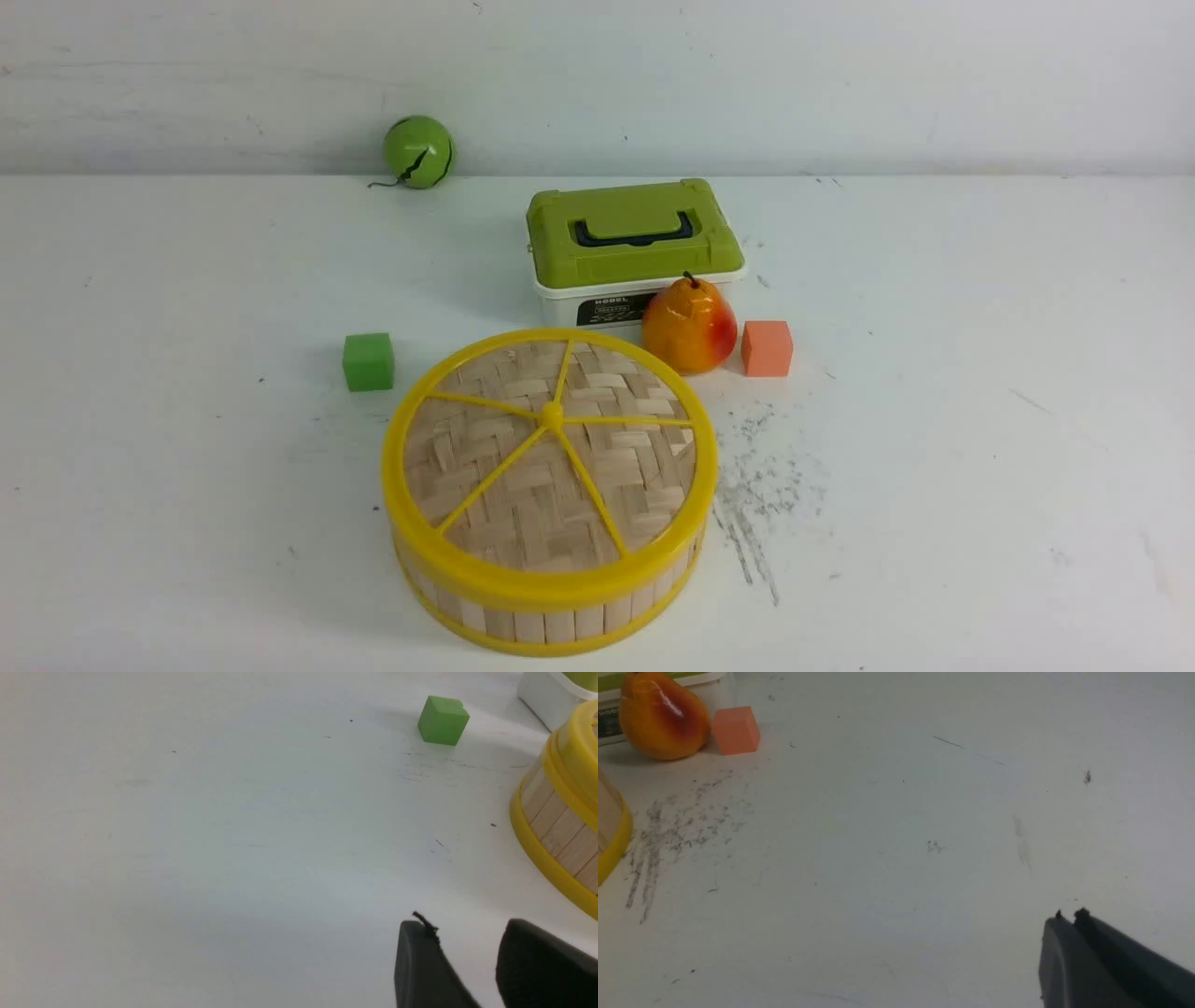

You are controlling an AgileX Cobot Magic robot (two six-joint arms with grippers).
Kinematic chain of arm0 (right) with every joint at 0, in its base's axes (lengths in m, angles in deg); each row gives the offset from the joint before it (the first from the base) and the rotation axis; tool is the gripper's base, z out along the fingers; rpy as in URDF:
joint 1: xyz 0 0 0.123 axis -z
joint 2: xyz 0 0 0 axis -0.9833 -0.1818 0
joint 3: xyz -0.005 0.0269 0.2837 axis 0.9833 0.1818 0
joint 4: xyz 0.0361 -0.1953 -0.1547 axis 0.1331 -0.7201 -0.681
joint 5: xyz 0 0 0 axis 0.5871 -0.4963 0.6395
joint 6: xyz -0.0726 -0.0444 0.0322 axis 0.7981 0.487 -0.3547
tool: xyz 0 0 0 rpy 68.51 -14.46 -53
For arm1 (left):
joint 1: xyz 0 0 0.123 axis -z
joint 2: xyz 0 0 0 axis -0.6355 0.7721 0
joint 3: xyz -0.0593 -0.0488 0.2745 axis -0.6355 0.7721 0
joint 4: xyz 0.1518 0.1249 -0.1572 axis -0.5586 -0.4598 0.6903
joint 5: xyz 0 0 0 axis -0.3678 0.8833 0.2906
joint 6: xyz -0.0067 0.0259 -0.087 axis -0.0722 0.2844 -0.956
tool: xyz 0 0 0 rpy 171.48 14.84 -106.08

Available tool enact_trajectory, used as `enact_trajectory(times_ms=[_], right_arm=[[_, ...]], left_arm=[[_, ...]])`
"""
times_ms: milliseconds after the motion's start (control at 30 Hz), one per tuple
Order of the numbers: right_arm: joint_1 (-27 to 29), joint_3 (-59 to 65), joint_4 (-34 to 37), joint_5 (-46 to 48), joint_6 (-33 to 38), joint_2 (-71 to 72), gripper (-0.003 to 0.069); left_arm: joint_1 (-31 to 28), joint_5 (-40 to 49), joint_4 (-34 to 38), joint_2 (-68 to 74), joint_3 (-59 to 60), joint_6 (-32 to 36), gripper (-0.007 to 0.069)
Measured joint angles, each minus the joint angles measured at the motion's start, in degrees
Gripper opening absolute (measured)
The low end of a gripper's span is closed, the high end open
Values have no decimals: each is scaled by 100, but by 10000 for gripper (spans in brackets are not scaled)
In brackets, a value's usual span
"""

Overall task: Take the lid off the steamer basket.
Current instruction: Use the right arm to lift the lid of the steamer

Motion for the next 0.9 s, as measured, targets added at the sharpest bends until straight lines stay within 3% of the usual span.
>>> enact_trajectory(times_ms=[900], right_arm=[[0,0,0,0,0,0,40]], left_arm=[[0,-5,0,0,0,0,239]])
